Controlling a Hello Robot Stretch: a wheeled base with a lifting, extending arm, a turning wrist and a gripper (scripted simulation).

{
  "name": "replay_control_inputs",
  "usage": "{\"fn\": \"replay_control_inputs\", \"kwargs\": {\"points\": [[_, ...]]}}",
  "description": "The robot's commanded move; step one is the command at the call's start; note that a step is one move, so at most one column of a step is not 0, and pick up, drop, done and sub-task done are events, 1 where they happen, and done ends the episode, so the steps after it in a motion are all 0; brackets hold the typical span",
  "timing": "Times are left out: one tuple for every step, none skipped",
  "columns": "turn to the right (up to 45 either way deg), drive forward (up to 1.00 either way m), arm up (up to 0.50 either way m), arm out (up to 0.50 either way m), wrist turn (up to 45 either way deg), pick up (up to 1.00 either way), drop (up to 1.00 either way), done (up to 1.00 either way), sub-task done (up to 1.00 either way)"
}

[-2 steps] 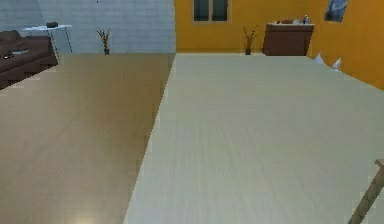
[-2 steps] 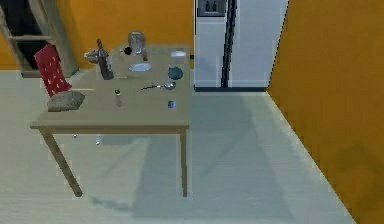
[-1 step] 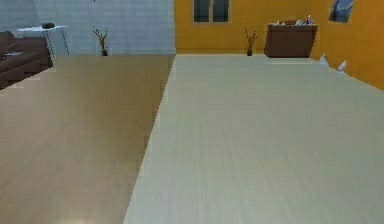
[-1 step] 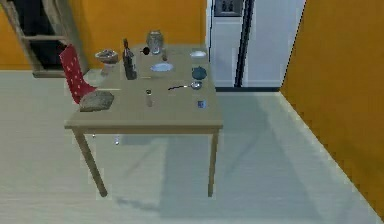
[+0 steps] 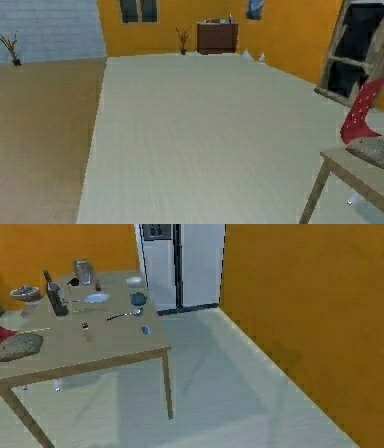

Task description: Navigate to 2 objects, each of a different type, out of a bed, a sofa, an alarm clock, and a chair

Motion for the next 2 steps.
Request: {"fn": "replay_control_inputs", "kwargs": {"points": [[0.0,1.0,0.0,0.0,0.0,0.0,0.0,0.0,0.0],[36.0,0.0,0.0,0.0,0.0,0.0,0.0,0.0,0.0]]}}
